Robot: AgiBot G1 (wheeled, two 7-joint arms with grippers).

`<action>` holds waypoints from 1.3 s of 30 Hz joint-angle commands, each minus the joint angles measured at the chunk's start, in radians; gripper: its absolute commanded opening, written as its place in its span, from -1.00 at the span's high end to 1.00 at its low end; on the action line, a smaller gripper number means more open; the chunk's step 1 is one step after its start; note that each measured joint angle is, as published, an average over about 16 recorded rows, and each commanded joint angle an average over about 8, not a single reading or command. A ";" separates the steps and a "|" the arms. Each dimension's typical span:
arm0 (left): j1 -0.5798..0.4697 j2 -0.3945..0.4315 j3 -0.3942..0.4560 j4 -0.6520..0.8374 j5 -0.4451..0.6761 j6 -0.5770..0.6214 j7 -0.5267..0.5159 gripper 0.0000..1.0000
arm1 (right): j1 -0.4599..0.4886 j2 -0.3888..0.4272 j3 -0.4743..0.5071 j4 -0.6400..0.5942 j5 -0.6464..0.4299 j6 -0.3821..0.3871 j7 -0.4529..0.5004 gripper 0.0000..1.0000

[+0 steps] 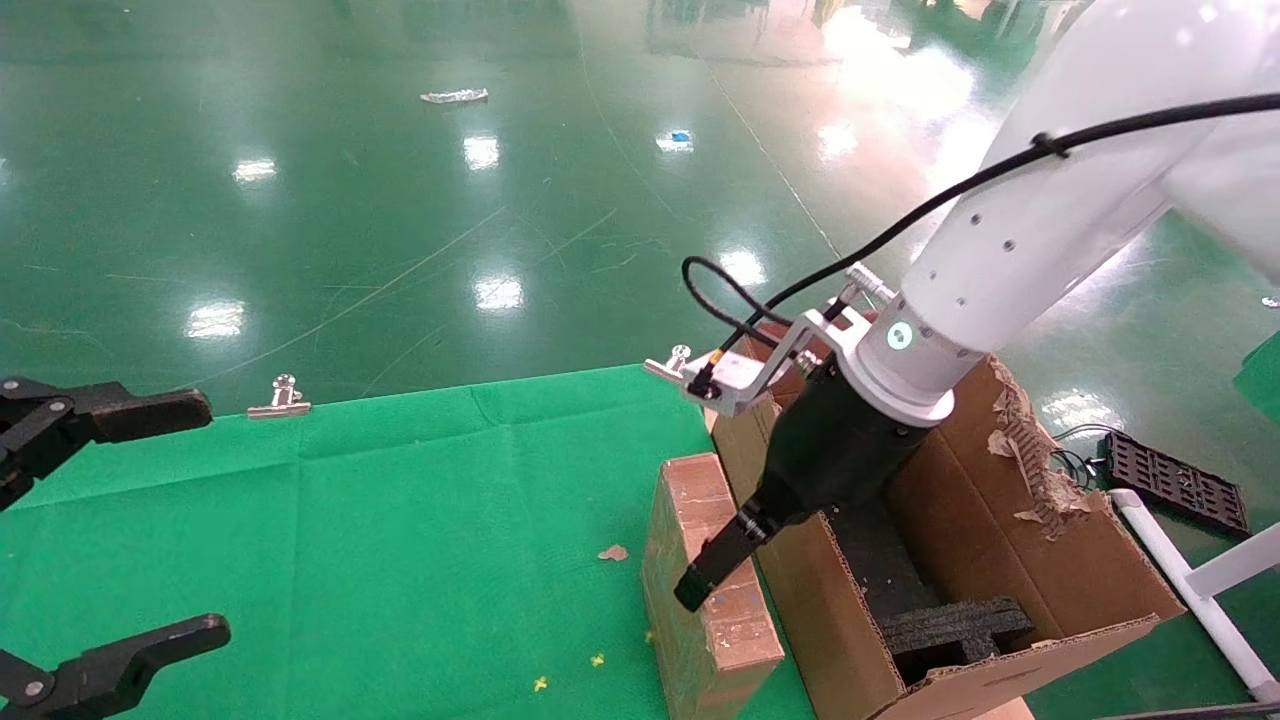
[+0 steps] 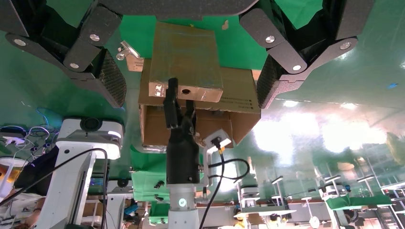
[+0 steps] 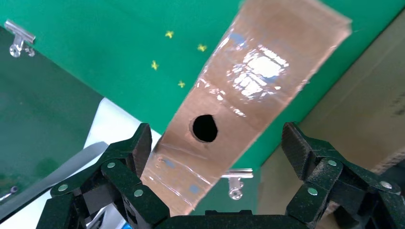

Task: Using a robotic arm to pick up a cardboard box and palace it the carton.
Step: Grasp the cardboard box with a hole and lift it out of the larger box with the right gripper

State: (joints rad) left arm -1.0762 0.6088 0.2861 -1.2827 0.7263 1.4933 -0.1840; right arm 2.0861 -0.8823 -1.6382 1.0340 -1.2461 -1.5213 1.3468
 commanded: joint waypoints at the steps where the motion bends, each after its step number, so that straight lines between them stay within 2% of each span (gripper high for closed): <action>1: 0.000 0.000 0.000 0.000 0.000 0.000 0.000 -1.00 | -0.012 -0.007 -0.004 -0.011 0.004 0.000 0.001 -0.85; 2: 0.000 0.000 0.000 0.000 0.000 0.000 0.000 -1.00 | -0.015 -0.010 -0.006 -0.013 0.002 0.000 0.001 -0.65; 8: 0.000 0.000 0.001 0.000 0.000 0.000 0.000 -0.97 | -0.027 -0.020 -0.018 -0.015 -0.011 0.002 0.004 0.84; 10: 0.000 0.000 0.001 0.000 -0.001 0.000 0.000 -0.78 | -0.029 -0.021 -0.021 -0.013 -0.014 0.001 0.007 1.00; 12: 0.000 0.000 0.001 0.000 -0.001 0.000 0.000 -0.43 | -0.031 -0.020 -0.024 -0.011 -0.017 0.000 0.009 1.00; 16: 0.000 0.000 0.001 0.000 -0.001 -0.001 0.001 0.51 | -0.033 -0.018 -0.028 -0.007 -0.021 0.000 0.012 1.00; 18: 0.000 -0.001 0.001 0.000 -0.001 -0.001 0.001 0.83 | -0.033 -0.017 -0.030 -0.005 -0.024 0.001 0.014 1.00; 19: 0.000 -0.001 0.001 0.000 -0.001 -0.001 0.001 0.92 | -0.033 -0.017 -0.031 -0.004 -0.025 0.001 0.014 1.00; 21: 0.000 -0.001 0.001 0.000 -0.001 -0.001 0.001 1.00 | -0.033 -0.016 -0.032 -0.002 -0.027 0.003 0.016 1.00; 34: -0.001 -0.001 0.002 0.000 -0.002 -0.001 0.001 1.00 | -0.034 -0.001 -0.036 0.015 -0.045 0.024 0.017 1.00; 39: -0.001 -0.001 0.003 0.000 -0.002 -0.001 0.001 1.00 | -0.031 0.027 -0.018 0.037 -0.029 0.047 -0.016 1.00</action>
State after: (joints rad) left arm -1.0768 0.6077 0.2888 -1.2827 0.7244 1.4921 -0.1827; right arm 2.0655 -0.8446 -1.6448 1.0670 -1.2655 -1.4708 1.3101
